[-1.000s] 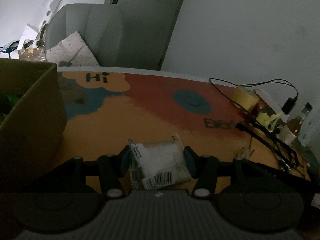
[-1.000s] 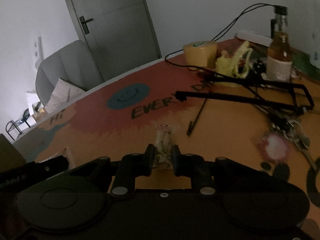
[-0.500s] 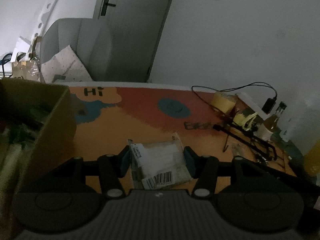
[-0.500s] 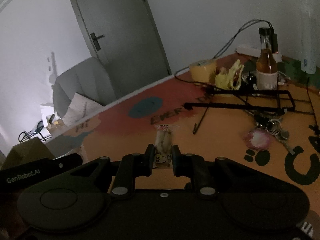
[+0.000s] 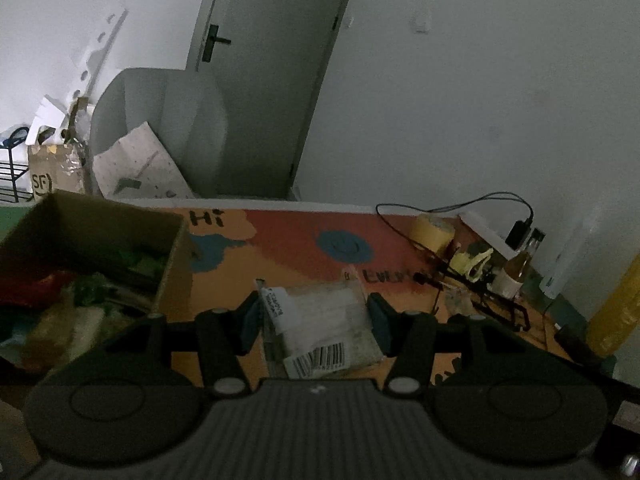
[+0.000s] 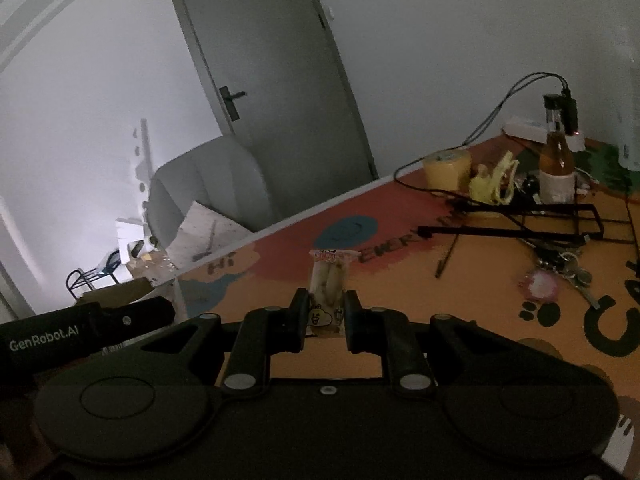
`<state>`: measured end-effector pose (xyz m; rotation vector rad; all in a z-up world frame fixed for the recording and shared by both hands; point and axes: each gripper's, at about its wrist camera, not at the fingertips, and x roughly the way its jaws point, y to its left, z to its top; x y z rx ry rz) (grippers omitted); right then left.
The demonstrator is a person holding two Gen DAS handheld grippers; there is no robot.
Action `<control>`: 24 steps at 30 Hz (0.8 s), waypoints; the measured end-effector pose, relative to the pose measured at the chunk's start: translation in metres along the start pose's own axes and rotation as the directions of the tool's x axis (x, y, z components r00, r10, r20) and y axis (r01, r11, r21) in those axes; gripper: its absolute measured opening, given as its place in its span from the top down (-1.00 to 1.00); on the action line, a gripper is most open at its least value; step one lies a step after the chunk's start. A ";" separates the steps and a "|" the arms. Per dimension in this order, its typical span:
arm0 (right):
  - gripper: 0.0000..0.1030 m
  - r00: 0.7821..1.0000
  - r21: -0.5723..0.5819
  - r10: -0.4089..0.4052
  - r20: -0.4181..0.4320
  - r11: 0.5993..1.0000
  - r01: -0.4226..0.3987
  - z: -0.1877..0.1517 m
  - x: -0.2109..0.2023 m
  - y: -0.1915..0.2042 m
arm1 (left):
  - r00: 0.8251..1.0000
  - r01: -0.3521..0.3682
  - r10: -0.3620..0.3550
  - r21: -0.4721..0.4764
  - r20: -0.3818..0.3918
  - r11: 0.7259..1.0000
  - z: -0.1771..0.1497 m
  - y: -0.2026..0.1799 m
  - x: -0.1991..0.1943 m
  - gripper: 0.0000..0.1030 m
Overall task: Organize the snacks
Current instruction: 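Carry both packets over the cardboard box and lower them inside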
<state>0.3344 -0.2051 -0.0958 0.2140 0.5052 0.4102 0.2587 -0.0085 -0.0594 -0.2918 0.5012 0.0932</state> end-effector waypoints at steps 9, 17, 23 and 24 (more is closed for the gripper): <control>0.68 0.999 -0.026 0.037 0.028 0.999 -0.036 -0.001 -0.014 0.026 | 0.999 -0.002 0.002 -0.011 0.042 1.000 0.006 0.016 -0.030 -0.07; 0.67 0.995 -0.050 0.087 0.048 0.995 -0.085 0.001 -0.025 0.047 | 0.998 -0.012 0.013 -0.019 0.065 1.000 0.011 0.032 -0.051 -0.07; 0.67 0.990 -0.065 0.137 0.042 0.989 -0.134 0.002 -0.028 0.067 | 0.996 -0.028 0.031 -0.033 0.082 0.999 0.015 0.043 -0.065 -0.07; 0.67 0.989 -0.071 0.144 0.042 0.987 -0.141 0.002 -0.028 0.070 | 0.996 -0.032 0.035 -0.036 0.084 0.999 0.015 0.046 -0.066 -0.07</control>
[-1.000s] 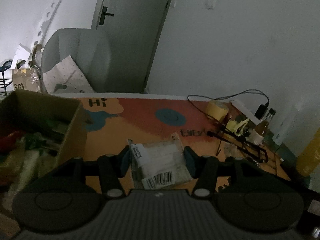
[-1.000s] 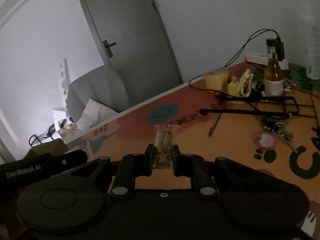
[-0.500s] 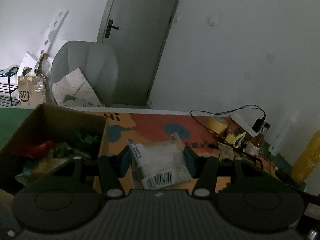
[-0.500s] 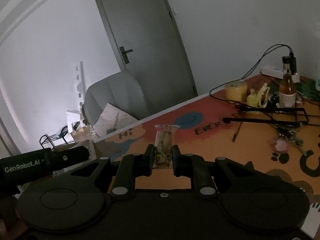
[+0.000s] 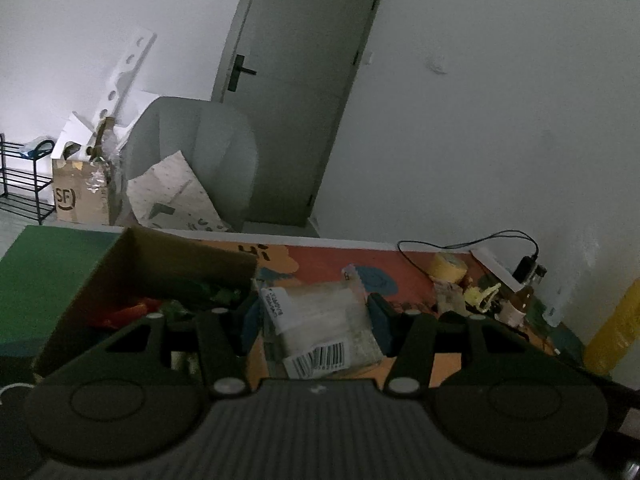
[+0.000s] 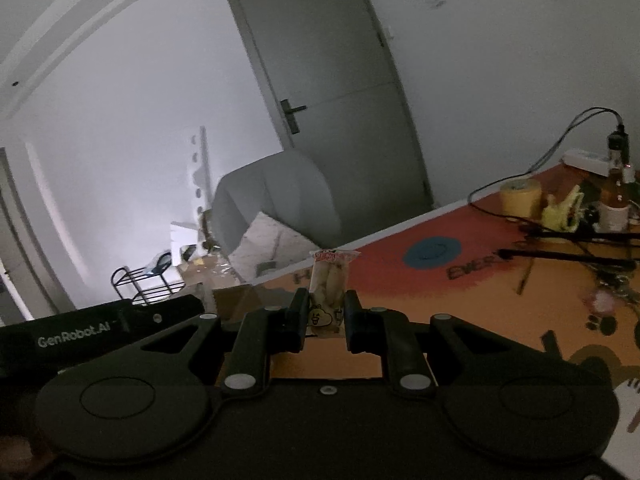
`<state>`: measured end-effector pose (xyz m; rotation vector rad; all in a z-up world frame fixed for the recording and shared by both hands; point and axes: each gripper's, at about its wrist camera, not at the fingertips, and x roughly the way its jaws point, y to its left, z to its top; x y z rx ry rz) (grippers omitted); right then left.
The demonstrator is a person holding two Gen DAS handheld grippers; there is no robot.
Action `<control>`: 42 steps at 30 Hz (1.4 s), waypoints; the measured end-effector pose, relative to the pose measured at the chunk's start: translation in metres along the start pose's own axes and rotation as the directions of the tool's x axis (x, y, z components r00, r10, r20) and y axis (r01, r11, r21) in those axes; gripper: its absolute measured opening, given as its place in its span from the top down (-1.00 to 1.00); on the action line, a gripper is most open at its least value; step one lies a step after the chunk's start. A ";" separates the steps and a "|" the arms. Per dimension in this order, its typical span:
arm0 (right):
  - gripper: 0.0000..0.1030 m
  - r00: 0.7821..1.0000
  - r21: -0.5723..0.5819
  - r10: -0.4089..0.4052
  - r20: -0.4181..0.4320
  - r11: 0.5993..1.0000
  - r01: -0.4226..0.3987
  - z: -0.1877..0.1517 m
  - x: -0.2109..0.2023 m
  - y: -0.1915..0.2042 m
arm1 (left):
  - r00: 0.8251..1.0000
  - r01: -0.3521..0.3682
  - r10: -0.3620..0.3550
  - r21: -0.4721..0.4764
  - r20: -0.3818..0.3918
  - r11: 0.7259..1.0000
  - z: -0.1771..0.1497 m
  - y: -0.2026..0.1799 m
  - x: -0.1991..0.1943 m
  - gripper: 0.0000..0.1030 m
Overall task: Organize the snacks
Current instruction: 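Carry both packets over the cardboard box and lower them inside, then open both grippers inside the box and lift them out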
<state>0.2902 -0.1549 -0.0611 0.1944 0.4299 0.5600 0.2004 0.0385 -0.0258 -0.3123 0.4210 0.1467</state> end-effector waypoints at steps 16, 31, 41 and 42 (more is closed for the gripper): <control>0.67 0.992 -0.055 0.118 -0.050 0.991 -0.121 -0.001 0.018 0.055 | 0.996 -0.090 0.091 -0.056 0.016 0.994 0.011 0.052 -0.022 -0.07; 0.42 0.968 -0.080 0.194 -0.161 0.975 -0.208 -0.015 0.045 0.095 | 0.989 -0.145 0.144 -0.127 -0.019 0.981 0.007 0.102 -0.017 -0.07; 0.16 0.983 -0.029 0.117 -0.142 0.992 -0.122 -0.015 0.037 0.068 | 0.989 -0.141 0.136 -0.083 -0.058 0.987 0.000 0.091 -0.002 -0.19; 0.15 0.984 -0.028 0.113 -0.139 0.993 -0.118 -0.016 0.036 0.066 | 0.988 -0.150 0.146 -0.077 -0.056 0.986 0.000 0.088 -0.002 -0.30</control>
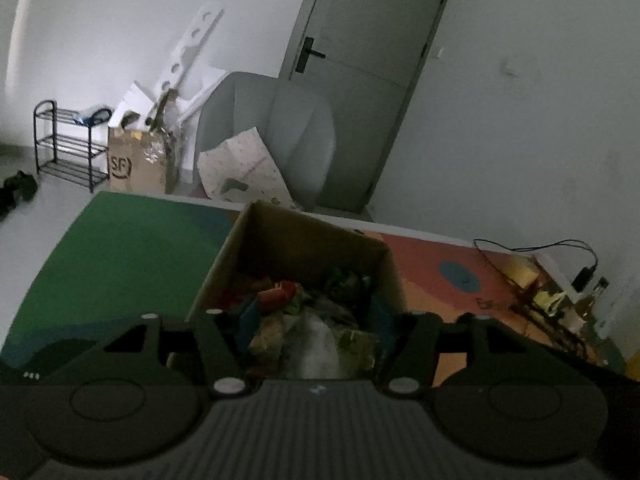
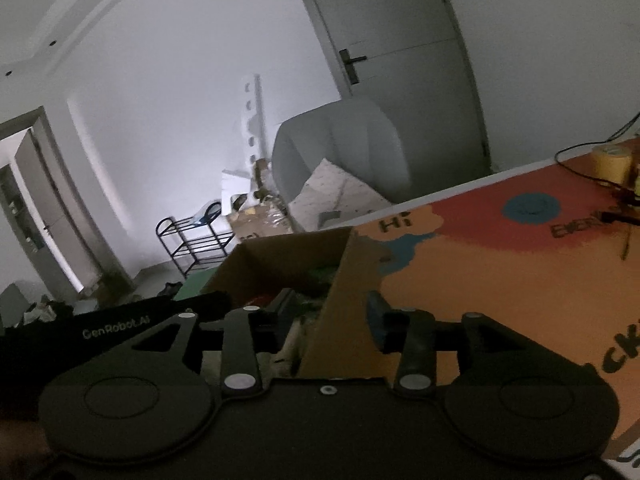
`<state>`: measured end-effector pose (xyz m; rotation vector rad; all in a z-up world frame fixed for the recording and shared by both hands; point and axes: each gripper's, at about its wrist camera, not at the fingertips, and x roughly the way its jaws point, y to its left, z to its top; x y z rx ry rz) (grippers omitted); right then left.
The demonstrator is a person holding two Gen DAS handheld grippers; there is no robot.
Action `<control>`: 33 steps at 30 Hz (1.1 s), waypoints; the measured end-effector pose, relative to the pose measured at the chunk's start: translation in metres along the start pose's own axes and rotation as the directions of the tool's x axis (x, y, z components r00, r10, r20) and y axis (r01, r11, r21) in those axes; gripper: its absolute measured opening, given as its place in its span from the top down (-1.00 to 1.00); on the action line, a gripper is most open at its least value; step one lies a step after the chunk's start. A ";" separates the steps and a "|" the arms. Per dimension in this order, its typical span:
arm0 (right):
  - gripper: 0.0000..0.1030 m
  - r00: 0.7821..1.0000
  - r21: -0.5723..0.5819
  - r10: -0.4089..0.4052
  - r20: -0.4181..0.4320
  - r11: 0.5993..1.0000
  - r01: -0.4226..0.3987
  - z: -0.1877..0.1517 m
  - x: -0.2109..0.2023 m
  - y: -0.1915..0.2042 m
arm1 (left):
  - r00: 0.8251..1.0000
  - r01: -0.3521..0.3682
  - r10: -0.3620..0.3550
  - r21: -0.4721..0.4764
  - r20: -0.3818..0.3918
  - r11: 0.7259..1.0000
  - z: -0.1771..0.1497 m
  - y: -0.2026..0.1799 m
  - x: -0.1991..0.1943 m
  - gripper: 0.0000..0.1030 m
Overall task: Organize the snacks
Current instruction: 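Open both grippers inside the box and lift them out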
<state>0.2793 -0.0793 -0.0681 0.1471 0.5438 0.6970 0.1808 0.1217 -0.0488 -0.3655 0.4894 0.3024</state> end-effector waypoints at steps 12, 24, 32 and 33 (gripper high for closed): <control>-0.16 0.999 0.014 -0.041 0.017 0.999 0.041 -0.006 -0.020 -0.015 | 1.000 -0.008 0.008 0.016 -0.010 1.000 -0.003 -0.007 -0.010 -0.73; -0.79 0.994 0.019 -0.101 0.051 0.995 0.100 -0.010 -0.054 -0.020 | 0.999 0.042 -0.041 0.040 -0.028 0.998 -0.010 -0.017 -0.038 -0.87; -1.00 0.988 0.038 -0.145 0.060 0.989 0.143 -0.016 -0.078 -0.023 | 0.998 0.055 -0.055 0.084 -0.010 0.995 -0.013 -0.024 -0.061 -0.99; -1.00 0.987 0.040 -0.152 0.056 0.988 0.150 -0.017 -0.080 -0.023 | 0.998 0.060 -0.059 0.088 -0.010 0.994 -0.014 -0.024 -0.063 -0.99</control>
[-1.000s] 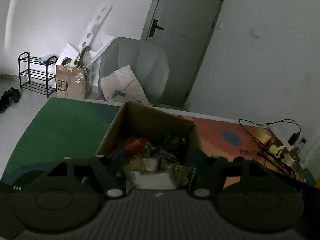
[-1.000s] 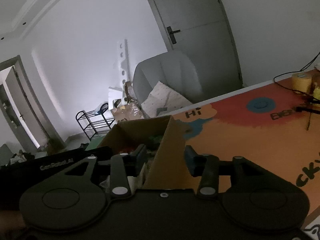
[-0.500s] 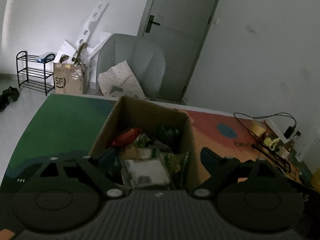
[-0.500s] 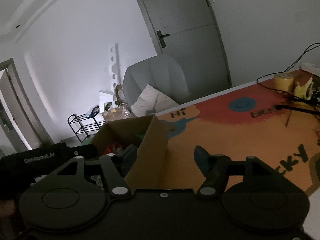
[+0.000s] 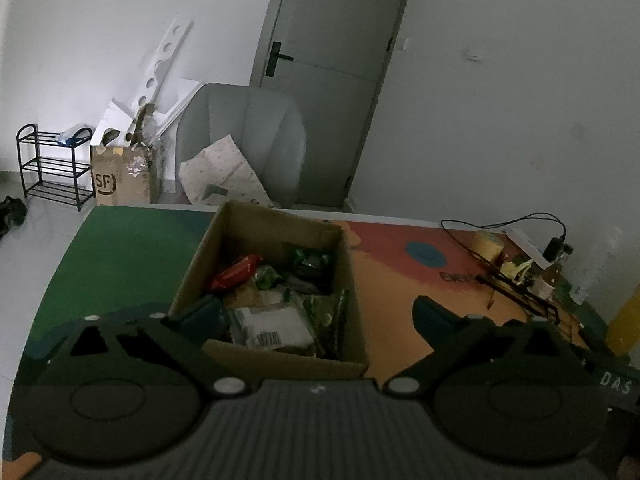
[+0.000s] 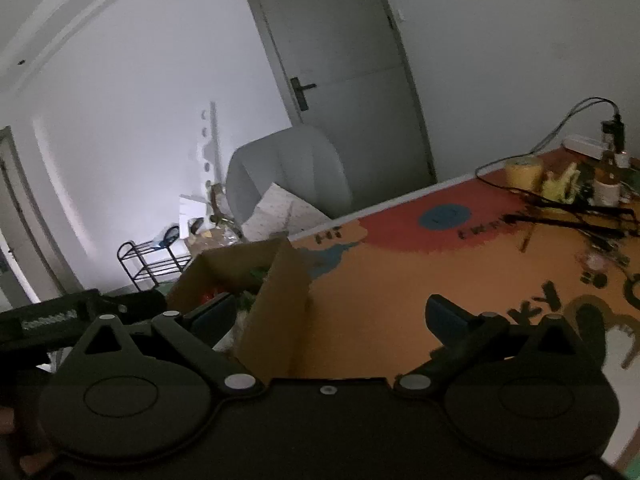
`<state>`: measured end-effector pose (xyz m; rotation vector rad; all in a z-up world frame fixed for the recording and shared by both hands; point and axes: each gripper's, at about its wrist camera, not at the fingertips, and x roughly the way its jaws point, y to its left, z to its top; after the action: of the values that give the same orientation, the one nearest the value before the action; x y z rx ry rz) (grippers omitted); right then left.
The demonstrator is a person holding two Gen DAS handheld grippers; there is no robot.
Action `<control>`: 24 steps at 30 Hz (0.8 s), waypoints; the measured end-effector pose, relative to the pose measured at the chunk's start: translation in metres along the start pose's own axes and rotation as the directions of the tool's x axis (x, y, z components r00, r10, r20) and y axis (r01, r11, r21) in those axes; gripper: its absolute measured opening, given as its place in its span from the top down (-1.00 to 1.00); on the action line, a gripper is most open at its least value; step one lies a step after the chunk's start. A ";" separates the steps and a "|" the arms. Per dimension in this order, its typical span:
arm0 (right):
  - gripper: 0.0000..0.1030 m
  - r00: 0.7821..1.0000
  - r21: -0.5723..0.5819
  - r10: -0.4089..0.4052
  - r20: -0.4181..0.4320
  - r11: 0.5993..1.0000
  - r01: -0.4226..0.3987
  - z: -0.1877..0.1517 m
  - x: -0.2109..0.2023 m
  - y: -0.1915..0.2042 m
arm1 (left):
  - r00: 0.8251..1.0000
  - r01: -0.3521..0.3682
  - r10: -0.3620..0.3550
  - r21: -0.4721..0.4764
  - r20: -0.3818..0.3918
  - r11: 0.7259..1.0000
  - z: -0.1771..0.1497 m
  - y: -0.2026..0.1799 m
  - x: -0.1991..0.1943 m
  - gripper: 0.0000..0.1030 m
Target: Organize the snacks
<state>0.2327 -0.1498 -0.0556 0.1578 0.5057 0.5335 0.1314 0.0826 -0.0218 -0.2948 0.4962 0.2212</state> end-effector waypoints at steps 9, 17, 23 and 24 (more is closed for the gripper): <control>-1.00 0.999 -0.001 -0.031 -0.015 1.000 0.031 -0.006 -0.019 -0.002 | 0.999 0.043 -0.042 0.044 -0.017 0.998 -0.003 -0.005 -0.017 -1.00; -1.00 0.998 -0.022 -0.056 -0.016 0.998 0.056 -0.009 -0.040 0.003 | 0.997 0.067 -0.065 0.082 -0.032 0.994 -0.005 -0.008 -0.037 -1.00; -1.00 0.997 -0.045 -0.072 -0.007 0.996 0.072 -0.010 -0.061 0.007 | 0.997 0.077 -0.075 0.107 -0.024 0.991 -0.005 -0.009 -0.055 -1.00; -1.00 0.997 -0.045 -0.078 -0.007 0.996 0.077 -0.010 -0.065 0.006 | 0.997 0.081 -0.079 0.112 -0.022 0.990 -0.005 -0.010 -0.058 -1.00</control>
<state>0.1768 -0.1782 -0.0359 0.0932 0.5057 0.4692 0.0819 0.0639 0.0052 -0.2060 0.5114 0.1126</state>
